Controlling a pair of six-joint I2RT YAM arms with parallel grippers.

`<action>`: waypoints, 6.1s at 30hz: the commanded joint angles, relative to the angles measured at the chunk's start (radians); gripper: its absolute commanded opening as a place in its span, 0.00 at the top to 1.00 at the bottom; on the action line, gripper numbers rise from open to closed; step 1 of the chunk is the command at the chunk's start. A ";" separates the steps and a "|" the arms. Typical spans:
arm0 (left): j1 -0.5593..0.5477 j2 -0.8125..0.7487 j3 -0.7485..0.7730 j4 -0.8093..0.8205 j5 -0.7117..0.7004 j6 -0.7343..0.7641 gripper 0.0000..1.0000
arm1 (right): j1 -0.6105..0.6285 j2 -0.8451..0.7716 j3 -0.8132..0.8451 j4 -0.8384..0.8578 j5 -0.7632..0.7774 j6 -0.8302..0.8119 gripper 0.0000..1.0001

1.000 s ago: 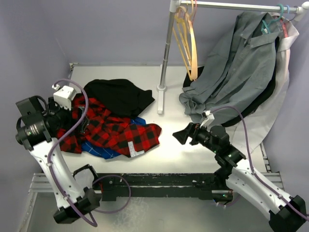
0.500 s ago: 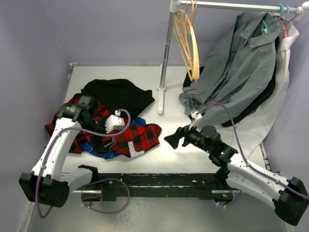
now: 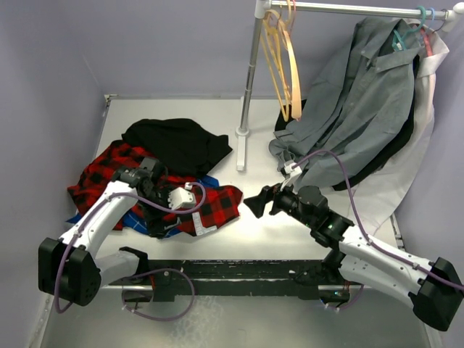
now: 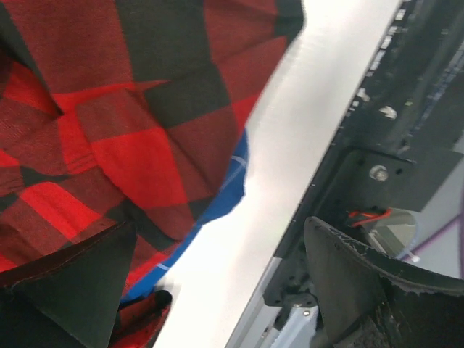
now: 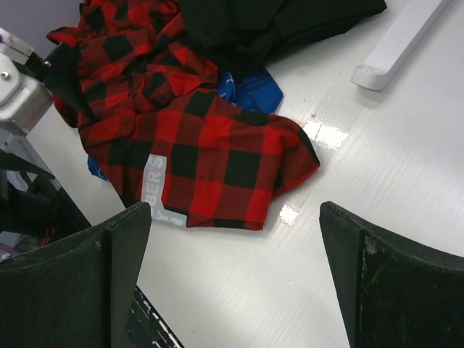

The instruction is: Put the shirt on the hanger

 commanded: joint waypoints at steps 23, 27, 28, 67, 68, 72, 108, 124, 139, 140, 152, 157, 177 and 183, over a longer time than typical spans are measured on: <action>-0.006 0.115 -0.033 0.276 -0.142 -0.078 0.34 | 0.007 -0.038 -0.005 -0.006 0.029 -0.030 0.25; -0.006 0.107 0.050 0.213 -0.125 -0.076 0.36 | 0.055 -0.026 -0.034 0.111 0.061 -0.123 0.19; -0.006 0.105 0.075 0.196 -0.119 -0.074 0.36 | 0.083 -0.031 -0.049 0.162 0.054 -0.166 0.19; -0.006 0.127 0.207 0.179 -0.175 -0.072 0.48 | 0.353 0.800 0.170 0.684 0.048 -0.872 0.69; -0.007 0.131 0.211 0.178 -0.181 -0.073 0.48 | 0.353 0.800 0.186 0.681 0.066 -0.888 0.84; -0.006 0.123 0.252 0.151 -0.173 -0.088 0.54 | 0.354 0.698 0.203 0.627 0.088 -0.908 1.00; -0.006 0.067 0.832 -0.107 -0.011 -0.210 0.00 | 0.346 0.000 0.814 0.028 0.664 -1.177 1.00; -0.118 0.161 0.716 -0.137 0.247 -0.207 0.01 | 0.341 -0.016 0.525 0.060 0.709 -1.125 1.00; -0.372 0.318 0.555 0.091 0.328 -0.290 0.00 | 0.338 -0.151 0.464 -0.390 1.040 -0.686 0.00; -0.397 0.319 0.539 0.126 0.311 -0.306 0.00 | 0.338 -0.194 0.466 -0.397 1.037 -0.665 0.00; -0.590 0.519 0.500 0.375 0.092 -0.442 0.06 | 0.337 -0.475 0.493 -0.446 0.833 -0.624 0.00; -0.593 0.600 0.532 0.439 -0.051 -0.485 0.16 | 0.337 -0.517 0.453 -0.454 0.838 -0.604 0.00; -0.585 0.557 0.452 0.504 -0.180 -0.505 0.26 | 0.337 -0.542 0.336 -0.424 0.749 -0.597 0.00; -0.578 0.573 0.422 0.504 -0.186 -0.498 0.51 | 0.337 -0.502 0.317 -0.372 0.717 -0.598 0.01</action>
